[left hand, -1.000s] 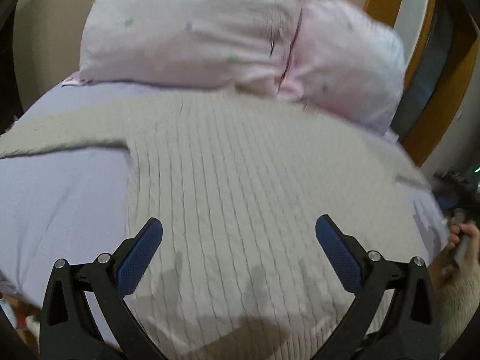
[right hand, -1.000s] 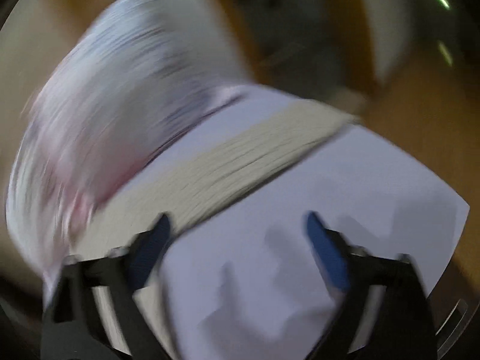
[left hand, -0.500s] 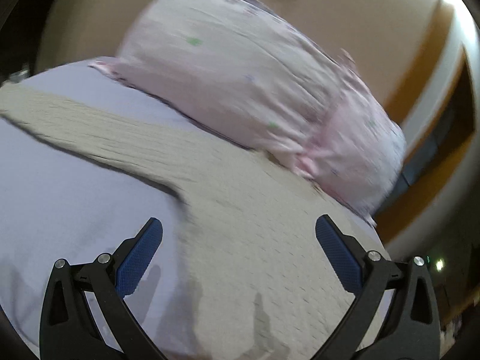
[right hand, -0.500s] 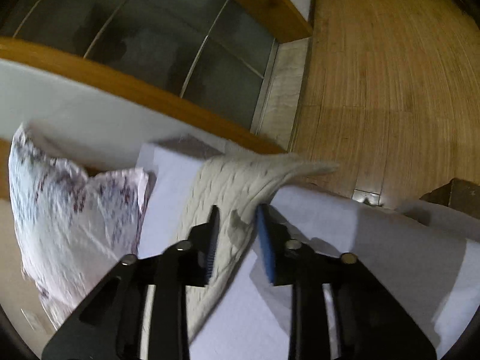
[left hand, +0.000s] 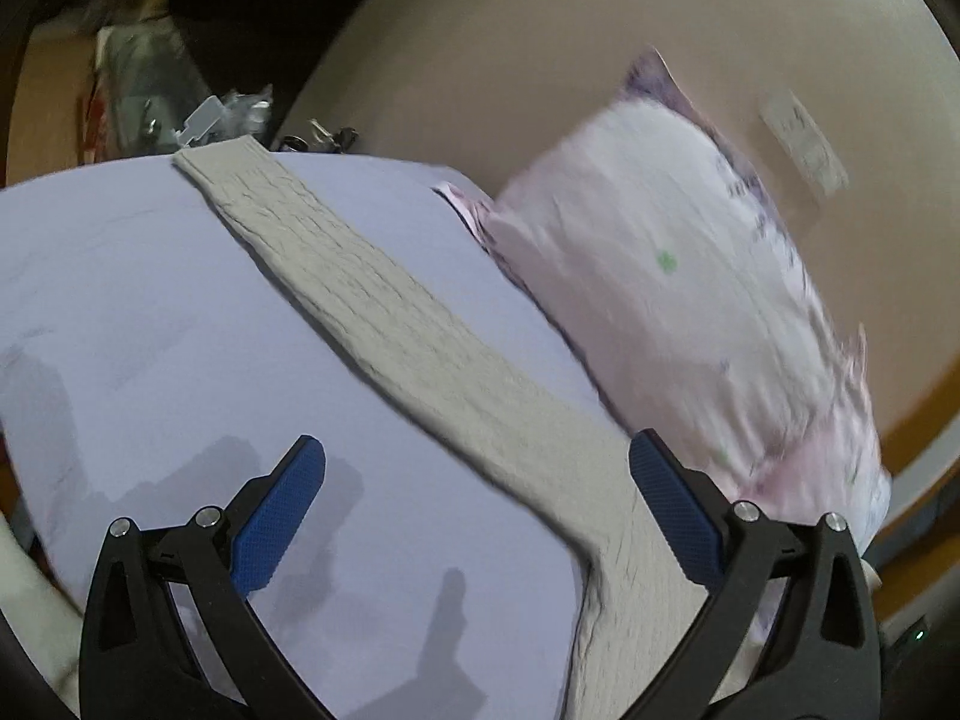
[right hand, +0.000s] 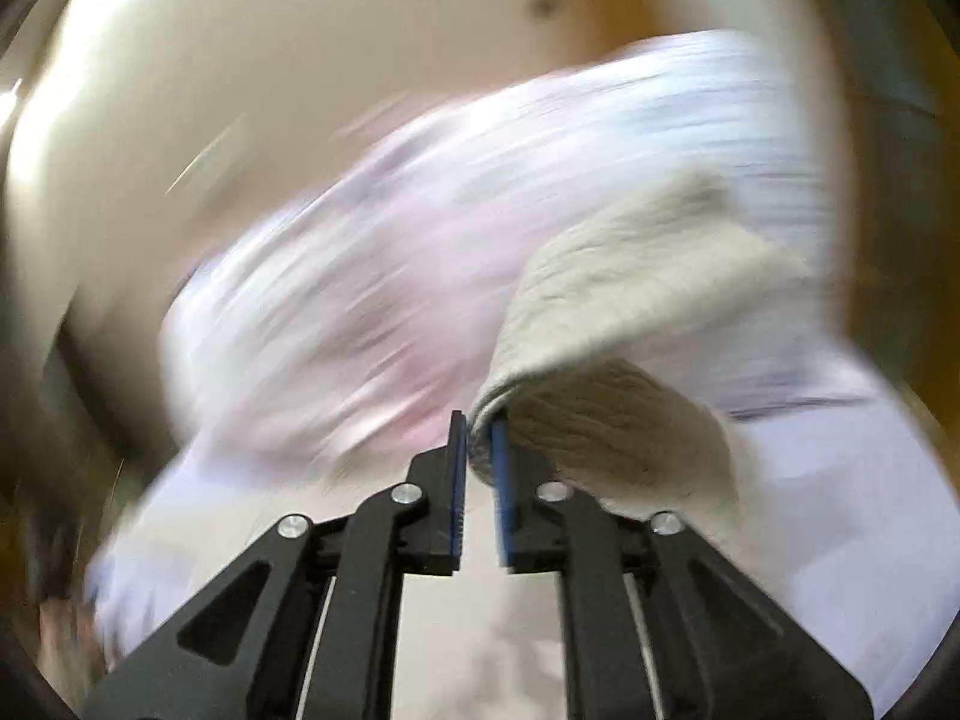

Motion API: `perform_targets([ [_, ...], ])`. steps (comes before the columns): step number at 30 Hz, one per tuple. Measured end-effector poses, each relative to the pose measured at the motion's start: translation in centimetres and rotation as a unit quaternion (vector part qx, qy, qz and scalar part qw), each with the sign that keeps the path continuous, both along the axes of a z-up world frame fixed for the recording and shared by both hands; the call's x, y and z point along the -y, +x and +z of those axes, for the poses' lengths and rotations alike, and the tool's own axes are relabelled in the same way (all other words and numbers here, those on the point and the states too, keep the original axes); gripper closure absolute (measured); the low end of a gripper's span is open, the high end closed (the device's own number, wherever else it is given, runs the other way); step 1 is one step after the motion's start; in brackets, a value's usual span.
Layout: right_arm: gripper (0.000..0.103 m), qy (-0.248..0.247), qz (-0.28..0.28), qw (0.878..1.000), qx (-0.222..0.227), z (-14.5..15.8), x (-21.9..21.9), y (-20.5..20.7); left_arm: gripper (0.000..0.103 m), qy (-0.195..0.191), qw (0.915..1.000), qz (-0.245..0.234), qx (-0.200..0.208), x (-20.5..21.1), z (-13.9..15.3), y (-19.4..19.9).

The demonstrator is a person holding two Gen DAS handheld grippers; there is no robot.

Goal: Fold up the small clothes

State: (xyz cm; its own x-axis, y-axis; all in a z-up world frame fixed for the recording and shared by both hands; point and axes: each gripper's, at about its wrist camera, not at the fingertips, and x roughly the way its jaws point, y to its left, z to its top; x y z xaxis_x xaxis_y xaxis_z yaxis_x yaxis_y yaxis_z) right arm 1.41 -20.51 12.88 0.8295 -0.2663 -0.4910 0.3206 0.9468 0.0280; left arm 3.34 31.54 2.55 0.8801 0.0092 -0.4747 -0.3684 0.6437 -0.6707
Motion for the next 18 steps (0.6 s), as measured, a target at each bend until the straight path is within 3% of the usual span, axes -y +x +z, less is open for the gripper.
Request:
perform_targets([
  [1, 0.061, -0.002, 0.045, 0.998, -0.051, -2.0, -2.8, 2.5, 0.001, 0.002, 1.0, 0.001, 0.003, -0.4, -0.1, 0.3],
  [3, 0.052, -0.022, 0.081, 0.992, -0.093, -4.2, -6.4, 4.2, 0.001, 0.033, 0.9992, -0.003, -0.023, -1.0, -0.4, 1.2],
  [5, 0.04, -0.064, 0.096, 0.99, -0.086, -4.8, -8.8, 3.8, 0.001, 0.052, 0.9976, 0.0, -0.046, -1.6, -0.6, 1.6],
  [6, 0.027, -0.074, 0.092, 0.99, -0.078, -4.6, -9.0, 3.2, 0.001, 0.044, 0.9977, -0.002, -0.052, -2.2, -0.9, 2.0],
  [7, 0.021, -0.081, 0.086, 0.991, -0.069, -4.2, -8.8, 2.9, 0.001, 0.027, 0.9982, -0.002, -0.053, -3.0, -1.2, 2.1],
  [9, 0.019, -0.083, 0.066, 0.993, -0.06, -3.6, -7.8, 1.8, 0.001, -0.049, 0.9975, 0.003, -0.051, -5.2, -2.6, 2.6],
  [10, 0.018, -0.08, 0.055, 0.993, -0.06, -3.3, -7.2, 0.9, 0.008, -0.076, 0.9957, 0.014, -0.052, -6.1, -3.0, 2.7],
  [11, 0.017, -0.077, 0.042, 0.994, -0.061, -3.3, -6.4, 0.5, 0.02, -0.077, 0.9952, 0.027, -0.053, -6.6, -2.9, 2.6],
  [15, 0.016, -0.057, -0.005, 0.996, -0.065, -3.8, -2.9, -0.6, 0.033, -0.137, 0.9879, 0.055, -0.047, -9.4, -3.5, 3.0],
  [18, 0.016, -0.027, -0.021, 0.997, -0.062, -4.4, -1.1, -0.7, 0.045, -0.15, 0.9842, 0.077, -0.053, -11.2, -3.8, 3.5],
])
